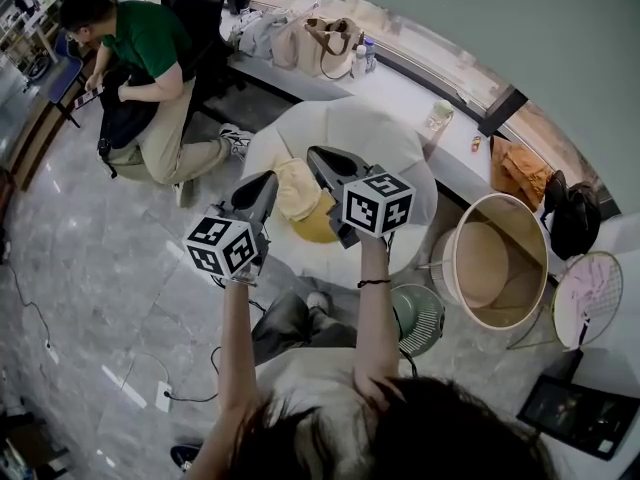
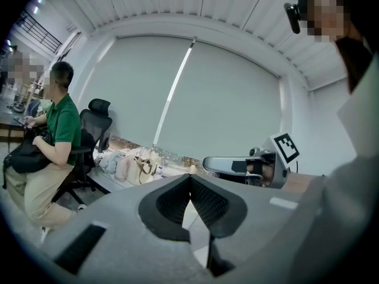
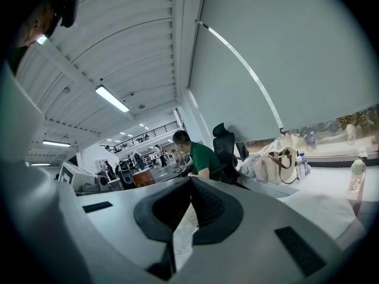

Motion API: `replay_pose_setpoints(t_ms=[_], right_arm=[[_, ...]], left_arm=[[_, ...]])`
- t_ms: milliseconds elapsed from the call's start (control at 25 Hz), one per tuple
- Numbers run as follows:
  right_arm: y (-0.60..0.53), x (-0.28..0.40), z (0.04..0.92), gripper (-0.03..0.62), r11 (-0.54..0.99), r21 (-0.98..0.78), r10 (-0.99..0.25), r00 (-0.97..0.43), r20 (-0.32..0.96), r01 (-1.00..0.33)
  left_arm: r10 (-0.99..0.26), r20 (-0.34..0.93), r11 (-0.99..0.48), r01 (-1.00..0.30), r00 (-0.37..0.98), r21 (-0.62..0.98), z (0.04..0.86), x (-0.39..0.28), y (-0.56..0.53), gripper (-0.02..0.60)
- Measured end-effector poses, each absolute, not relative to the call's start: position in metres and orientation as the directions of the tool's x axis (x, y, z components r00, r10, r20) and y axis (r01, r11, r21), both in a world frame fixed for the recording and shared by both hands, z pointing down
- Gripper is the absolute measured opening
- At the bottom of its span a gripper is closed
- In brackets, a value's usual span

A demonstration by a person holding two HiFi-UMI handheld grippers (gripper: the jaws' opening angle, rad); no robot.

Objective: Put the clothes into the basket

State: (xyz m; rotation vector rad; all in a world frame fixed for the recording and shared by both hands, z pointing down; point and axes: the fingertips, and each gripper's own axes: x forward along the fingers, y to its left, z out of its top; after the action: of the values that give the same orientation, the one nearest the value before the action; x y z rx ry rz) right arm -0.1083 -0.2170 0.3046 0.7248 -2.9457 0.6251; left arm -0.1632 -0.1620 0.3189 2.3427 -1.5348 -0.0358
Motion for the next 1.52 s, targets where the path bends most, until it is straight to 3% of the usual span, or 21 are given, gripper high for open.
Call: replay_pose_setpoints(t_ms=[960, 1520], right_arm=[[-0.291, -0.194, 0.392, 0.009, 0.699, -0.455, -0.469, -0.834, 0.29, -0.552], [-0.339, -0.224, 0.463, 0.009, 0.668, -0.517, -0.459, -0.844, 0.279, -0.535]], left_arm=[[-0.813, 0.282, -0.369, -0.825, 0.51, 0.427, 0.401, -0.244, -0.236, 0.011], [-0.769, 0.296, -0.39, -0.784, 0.566, 0.483, 0.484, -0.257, -0.27, 0.011]])
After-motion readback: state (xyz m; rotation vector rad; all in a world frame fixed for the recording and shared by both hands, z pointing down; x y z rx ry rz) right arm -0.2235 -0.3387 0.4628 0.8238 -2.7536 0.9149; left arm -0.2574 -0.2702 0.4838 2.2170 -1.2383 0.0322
